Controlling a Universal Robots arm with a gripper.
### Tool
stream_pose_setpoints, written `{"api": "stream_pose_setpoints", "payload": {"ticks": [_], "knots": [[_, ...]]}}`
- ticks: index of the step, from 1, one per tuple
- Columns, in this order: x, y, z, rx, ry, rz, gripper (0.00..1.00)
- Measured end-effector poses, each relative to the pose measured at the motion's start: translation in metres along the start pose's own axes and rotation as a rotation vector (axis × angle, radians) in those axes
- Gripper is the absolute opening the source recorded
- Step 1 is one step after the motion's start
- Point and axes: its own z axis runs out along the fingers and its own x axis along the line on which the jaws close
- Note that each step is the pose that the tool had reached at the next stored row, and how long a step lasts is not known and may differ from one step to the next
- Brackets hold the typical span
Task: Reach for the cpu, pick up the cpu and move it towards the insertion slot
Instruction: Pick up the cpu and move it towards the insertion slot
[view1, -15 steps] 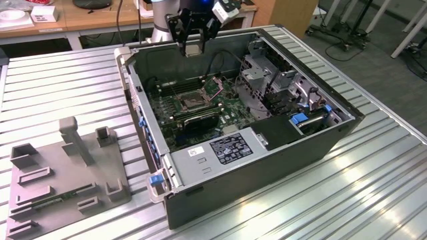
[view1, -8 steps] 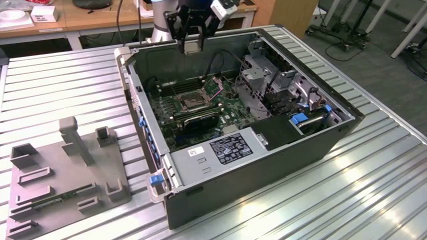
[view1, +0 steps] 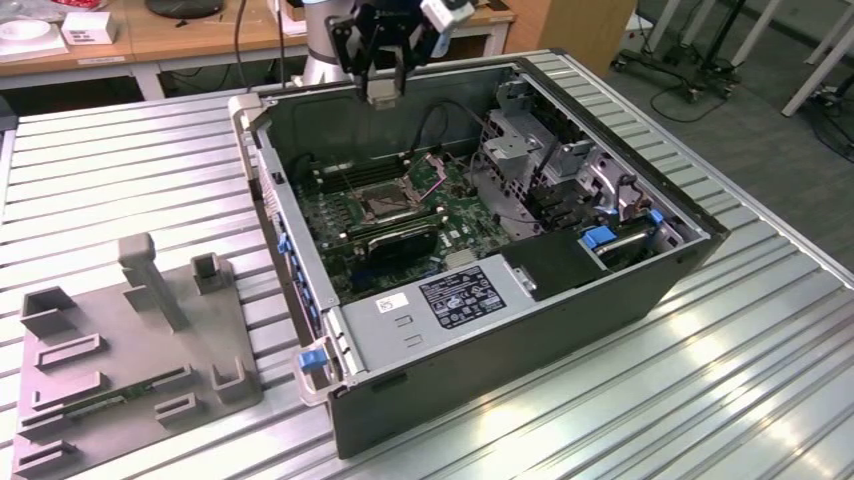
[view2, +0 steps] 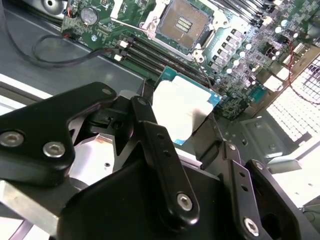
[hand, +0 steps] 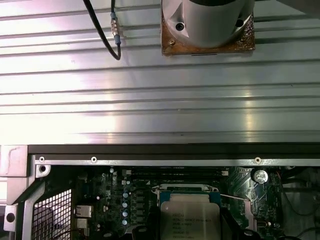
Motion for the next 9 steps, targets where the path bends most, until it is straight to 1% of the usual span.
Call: {"api": "stream_pose_setpoints", "payload": {"ticks": [6,9], "knots": [[0.0003,0.0004,-0.0050,0.0000,-0.0008,-0.003,0.55],[0.0003,0.0004,-0.0054,-0.0001,-0.0012,-0.003,0.55]]}}
